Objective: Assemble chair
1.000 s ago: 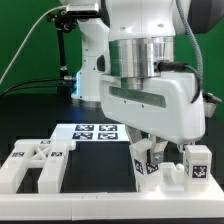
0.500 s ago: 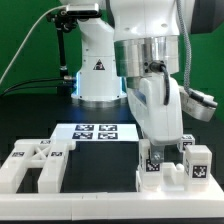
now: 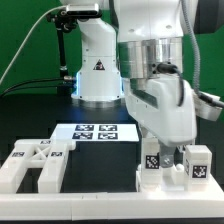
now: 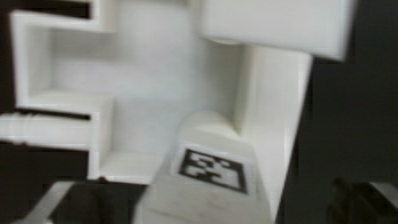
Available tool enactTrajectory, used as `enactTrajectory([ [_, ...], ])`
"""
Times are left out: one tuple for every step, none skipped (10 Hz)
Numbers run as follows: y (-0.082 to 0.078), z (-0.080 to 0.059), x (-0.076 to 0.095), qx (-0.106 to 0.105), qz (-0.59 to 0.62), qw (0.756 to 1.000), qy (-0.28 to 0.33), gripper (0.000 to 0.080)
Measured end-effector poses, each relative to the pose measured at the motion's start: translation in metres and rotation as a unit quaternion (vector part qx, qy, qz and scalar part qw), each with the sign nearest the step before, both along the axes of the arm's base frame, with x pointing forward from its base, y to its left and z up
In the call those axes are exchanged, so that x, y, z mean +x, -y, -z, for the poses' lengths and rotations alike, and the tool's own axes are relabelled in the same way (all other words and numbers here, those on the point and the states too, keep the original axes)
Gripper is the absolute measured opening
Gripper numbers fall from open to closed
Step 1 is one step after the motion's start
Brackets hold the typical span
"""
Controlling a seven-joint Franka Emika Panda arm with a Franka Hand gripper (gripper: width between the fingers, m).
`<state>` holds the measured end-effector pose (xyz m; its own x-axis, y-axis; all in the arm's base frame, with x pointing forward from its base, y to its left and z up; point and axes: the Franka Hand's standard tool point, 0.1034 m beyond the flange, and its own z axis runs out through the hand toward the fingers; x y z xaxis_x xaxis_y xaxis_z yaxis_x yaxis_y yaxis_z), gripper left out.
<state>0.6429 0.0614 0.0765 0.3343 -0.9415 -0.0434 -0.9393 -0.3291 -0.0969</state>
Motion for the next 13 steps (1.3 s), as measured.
enactTrajectory([
  [0.0014, -0.0015, 0.0003, -0.007, -0.064, 0.998, 0.007, 0.0642],
  [0.0046, -0.0021, -0.0012, -0.012, -0.102, 0.995, 0.017, 0.0647],
  [0.0048, -0.0012, -0.0017, -0.016, -0.138, 0.990, 0.019, 0.0647],
  [0.0049, -0.0007, -0.0016, -0.019, -0.179, 0.983, 0.021, 0.0649],
  [0.0051, -0.0004, -0.0017, -0.023, -0.215, 0.976, 0.023, 0.0649],
  [0.0064, 0.0002, -0.0005, -0.040, -0.304, 0.951, 0.027, 0.0649],
  [0.0051, 0.0011, 0.0010, -0.048, -0.351, 0.934, 0.034, 0.0649],
  [0.0043, 0.0011, 0.0010, -0.043, -0.329, 0.943, 0.034, 0.0649],
  [0.0045, 0.0013, 0.0009, -0.043, -0.329, 0.943, 0.034, 0.0526],
  [0.0042, 0.0014, 0.0009, -0.042, -0.321, 0.946, 0.033, 0.0391],
  [0.0037, 0.0015, 0.0007, -0.036, -0.273, 0.961, 0.031, 0.0391],
  [0.0035, 0.0016, 0.0007, -0.033, -0.239, 0.970, 0.029, 0.0287],
  [0.0035, 0.0015, 0.0007, -0.030, -0.207, 0.977, 0.027, 0.0288],
])
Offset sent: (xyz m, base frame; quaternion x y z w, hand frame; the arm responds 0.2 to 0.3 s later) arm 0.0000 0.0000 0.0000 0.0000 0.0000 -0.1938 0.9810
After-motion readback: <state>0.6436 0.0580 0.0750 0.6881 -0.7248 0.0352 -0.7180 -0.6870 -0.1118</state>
